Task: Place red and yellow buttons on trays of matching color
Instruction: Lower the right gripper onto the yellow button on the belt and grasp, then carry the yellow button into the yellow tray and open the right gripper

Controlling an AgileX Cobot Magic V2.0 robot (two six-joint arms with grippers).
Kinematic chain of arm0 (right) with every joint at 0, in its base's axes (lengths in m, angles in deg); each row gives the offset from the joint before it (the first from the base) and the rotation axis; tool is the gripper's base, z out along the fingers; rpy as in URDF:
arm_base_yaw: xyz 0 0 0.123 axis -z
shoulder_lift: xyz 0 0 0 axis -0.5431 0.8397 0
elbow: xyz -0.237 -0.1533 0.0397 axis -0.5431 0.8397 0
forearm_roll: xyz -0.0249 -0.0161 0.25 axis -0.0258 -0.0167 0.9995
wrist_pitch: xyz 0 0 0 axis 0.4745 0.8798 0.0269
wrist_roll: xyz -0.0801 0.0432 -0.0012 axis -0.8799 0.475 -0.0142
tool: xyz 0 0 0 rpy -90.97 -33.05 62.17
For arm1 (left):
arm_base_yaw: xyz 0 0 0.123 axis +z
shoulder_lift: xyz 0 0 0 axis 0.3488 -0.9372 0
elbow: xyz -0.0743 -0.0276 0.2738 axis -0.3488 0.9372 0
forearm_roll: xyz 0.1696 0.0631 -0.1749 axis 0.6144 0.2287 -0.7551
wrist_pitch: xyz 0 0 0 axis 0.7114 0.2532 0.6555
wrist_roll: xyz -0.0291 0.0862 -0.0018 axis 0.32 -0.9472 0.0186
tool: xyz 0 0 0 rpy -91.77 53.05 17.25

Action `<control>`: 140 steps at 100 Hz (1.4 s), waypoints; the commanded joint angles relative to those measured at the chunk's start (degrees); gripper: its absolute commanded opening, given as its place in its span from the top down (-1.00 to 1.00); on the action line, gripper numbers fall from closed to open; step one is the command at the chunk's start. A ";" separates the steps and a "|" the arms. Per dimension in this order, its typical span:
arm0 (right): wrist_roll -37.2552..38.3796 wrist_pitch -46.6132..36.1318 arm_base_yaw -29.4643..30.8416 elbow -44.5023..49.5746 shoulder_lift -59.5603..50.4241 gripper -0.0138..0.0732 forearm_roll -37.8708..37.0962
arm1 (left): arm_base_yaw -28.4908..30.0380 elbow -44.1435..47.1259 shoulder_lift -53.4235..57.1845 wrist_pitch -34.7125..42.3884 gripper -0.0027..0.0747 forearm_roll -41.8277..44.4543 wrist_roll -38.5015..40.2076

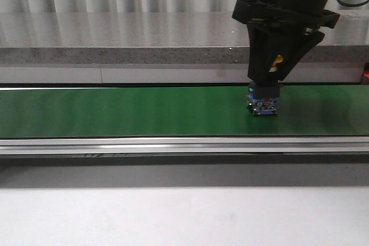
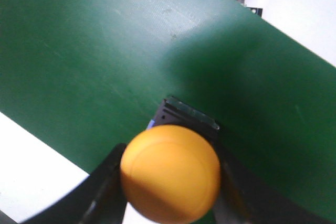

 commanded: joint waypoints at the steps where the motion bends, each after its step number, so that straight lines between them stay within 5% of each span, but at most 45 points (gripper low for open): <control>1: -0.71 -1.24 0.00 -1.91 -2.95 0.24 0.28 | -0.53 -1.63 -0.27 3.69 0.98 -1.18 -0.02; 26: 2.82 -1.67 1.18 0.05 -7.55 0.24 0.22 | -0.53 -1.63 -0.27 3.69 0.98 -1.18 -0.02; 52: 7.01 -2.57 8.72 7.99 -16.90 0.24 0.22 | -0.53 -1.63 -0.27 3.69 0.98 -1.18 -0.02; 93: 9.07 -2.82 31.13 21.96 -30.18 0.24 0.02 | -0.53 -1.63 -0.27 3.69 0.98 -1.18 -0.02; 140: 15.05 -9.94 54.18 31.29 -30.86 0.24 -0.81 | -0.53 -1.63 -0.27 3.69 0.98 -1.18 -0.02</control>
